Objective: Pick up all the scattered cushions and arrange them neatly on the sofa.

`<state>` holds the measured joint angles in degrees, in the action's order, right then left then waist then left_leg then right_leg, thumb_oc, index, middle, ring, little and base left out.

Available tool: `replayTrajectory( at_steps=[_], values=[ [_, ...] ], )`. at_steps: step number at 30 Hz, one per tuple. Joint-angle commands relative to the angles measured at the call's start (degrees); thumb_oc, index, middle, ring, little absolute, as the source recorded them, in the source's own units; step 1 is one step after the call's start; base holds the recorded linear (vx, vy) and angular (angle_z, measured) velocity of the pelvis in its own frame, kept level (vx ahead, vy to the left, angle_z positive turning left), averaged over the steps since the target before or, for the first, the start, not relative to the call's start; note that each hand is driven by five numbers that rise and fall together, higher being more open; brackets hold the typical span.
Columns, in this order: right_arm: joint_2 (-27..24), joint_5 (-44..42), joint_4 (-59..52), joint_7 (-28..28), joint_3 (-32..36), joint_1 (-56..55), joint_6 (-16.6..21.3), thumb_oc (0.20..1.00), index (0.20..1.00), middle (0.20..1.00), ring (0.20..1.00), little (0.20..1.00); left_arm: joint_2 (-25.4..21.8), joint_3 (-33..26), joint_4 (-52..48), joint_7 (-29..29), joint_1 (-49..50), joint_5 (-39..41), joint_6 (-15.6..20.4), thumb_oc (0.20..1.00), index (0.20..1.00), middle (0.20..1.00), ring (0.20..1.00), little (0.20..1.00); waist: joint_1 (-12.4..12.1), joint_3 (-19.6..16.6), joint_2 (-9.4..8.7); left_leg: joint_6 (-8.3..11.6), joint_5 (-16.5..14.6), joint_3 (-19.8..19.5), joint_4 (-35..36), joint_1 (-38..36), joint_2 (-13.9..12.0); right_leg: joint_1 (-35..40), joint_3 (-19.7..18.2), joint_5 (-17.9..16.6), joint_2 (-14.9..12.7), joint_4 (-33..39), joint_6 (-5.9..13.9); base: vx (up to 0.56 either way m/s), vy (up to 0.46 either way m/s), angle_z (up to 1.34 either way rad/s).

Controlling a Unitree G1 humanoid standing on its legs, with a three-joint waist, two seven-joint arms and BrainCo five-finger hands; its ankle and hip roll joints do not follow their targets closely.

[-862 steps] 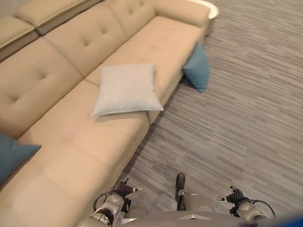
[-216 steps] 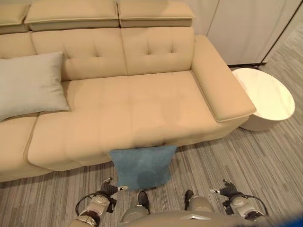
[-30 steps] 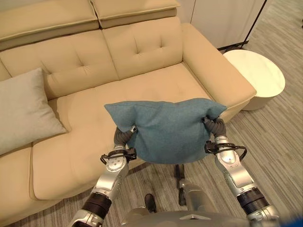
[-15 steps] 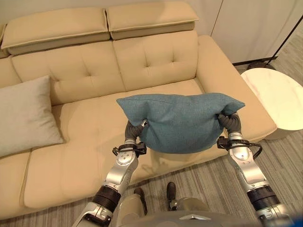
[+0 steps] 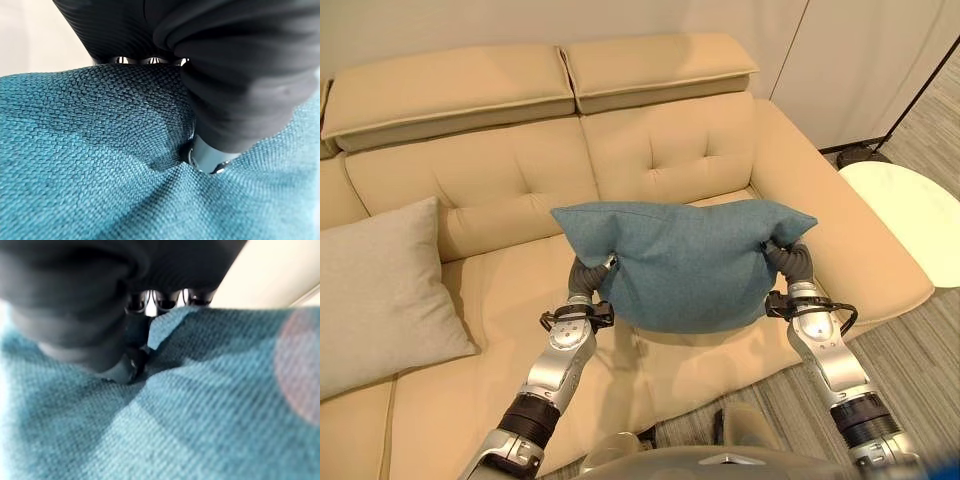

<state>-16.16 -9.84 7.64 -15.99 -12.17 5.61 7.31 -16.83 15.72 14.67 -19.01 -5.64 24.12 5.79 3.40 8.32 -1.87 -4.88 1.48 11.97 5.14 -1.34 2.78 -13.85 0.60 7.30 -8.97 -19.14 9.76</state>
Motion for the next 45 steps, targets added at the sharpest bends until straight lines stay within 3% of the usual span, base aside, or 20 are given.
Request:
replayTrajectory(
  at_steps=[1,6,14,19,29,32,38,45],
  values=[
    [1.29,1.27,-4.49,0.55,0.80,3.62,5.23,0.200,0.200,0.200,0.200,0.200,1.63,3.59,-8.65,2.96,-3.98,-1.07,6.67,0.200,0.200,0.200,0.200,0.200,1.11,-3.10,-1.80,4.01,-4.27,-2.00,-3.49,0.74,-1.88,4.38,-0.13,-8.94,2.06,7.93,0.58,0.06,-0.039,0.31],
    [0.42,1.52,-3.67,0.51,1.13,3.11,4.97,0.200,0.200,0.200,0.200,0.200,1.56,2.97,-8.89,3.61,-3.36,-1.55,6.74,0.200,0.200,0.200,0.200,0.200,0.57,-4.95,-2.43,4.78,-4.49,-2.30,-1.74,-0.54,-1.77,8.79,0.80,-8.85,2.37,13.98,0.16,0.11,-0.090,0.29],
    [-1.37,2.08,-5.31,0.10,2.05,4.62,4.86,0.200,0.200,0.200,0.200,0.200,0.65,2.03,-9.56,2.63,-5.08,-3.29,6.68,0.200,0.200,0.200,0.200,0.200,0.26,-5.62,-1.93,5.99,-4.54,-3.41,-0.17,-2.07,-2.62,12.37,3.37,-7.52,2.69,17.58,-0.87,0.12,-0.091,0.10],
    [-3.98,3.43,-3.81,-2.33,0.00,14.11,4.50,0.200,0.200,0.200,0.200,0.200,0.45,2.02,-8.75,-0.39,-11.94,-2.71,8.05,0.200,0.200,0.200,0.200,0.200,-0.69,-4.88,-1.71,7.00,-3.79,-4.47,-0.14,-0.61,-3.10,12.80,4.61,-7.64,3.03,19.68,-1.21,0.05,-0.077,0.19],
    [-7.85,3.64,2.14,-6.75,-3.85,32.92,3.42,0.200,0.200,0.200,0.200,0.200,-4.16,1.19,-3.03,-6.29,-28.56,-1.90,10.12,0.200,0.200,0.200,0.200,0.200,-2.48,-2.10,-1.56,7.92,-1.26,-7.61,-0.14,6.48,-3.26,7.41,4.48,-8.76,4.32,21.00,-1.88,-0.02,-0.048,0.18],
    [-11.38,3.57,5.64,-8.20,-5.67,41.71,3.27,0.200,0.200,0.200,0.200,0.200,-6.27,2.43,1.32,-7.49,-35.99,-1.19,11.24,0.200,0.200,0.200,0.200,0.200,-3.17,-0.94,-1.15,8.64,0.42,-8.42,-0.14,10.66,-3.11,3.46,4.55,-9.33,4.60,20.43,-2.01,-0.09,-0.020,0.09],
    [-15.87,3.67,9.45,-8.65,-8.14,50.32,3.20,0.200,0.200,0.200,0.200,0.200,-8.59,4.46,5.52,-8.09,-44.18,-1.63,12.26,0.200,0.200,0.200,0.200,0.200,-3.81,1.32,-0.06,9.87,2.48,-8.88,-0.14,15.54,-2.91,-1.16,5.86,-9.91,4.22,19.10,-1.79,-0.07,-0.029,0.13],
    [-17.62,3.36,12.06,-9.01,-8.50,53.79,3.26,0.200,0.200,0.200,0.200,0.200,-9.43,4.90,6.77,-7.82,-47.32,-1.71,12.64,0.200,0.200,0.200,0.200,0.200,-4.02,2.77,0.96,10.68,3.46,-8.79,-0.14,18.64,-3.06,-4.07,6.31,-10.42,3.73,19.03,-1.43,-0.02,-0.023,0.07]
  ],
)
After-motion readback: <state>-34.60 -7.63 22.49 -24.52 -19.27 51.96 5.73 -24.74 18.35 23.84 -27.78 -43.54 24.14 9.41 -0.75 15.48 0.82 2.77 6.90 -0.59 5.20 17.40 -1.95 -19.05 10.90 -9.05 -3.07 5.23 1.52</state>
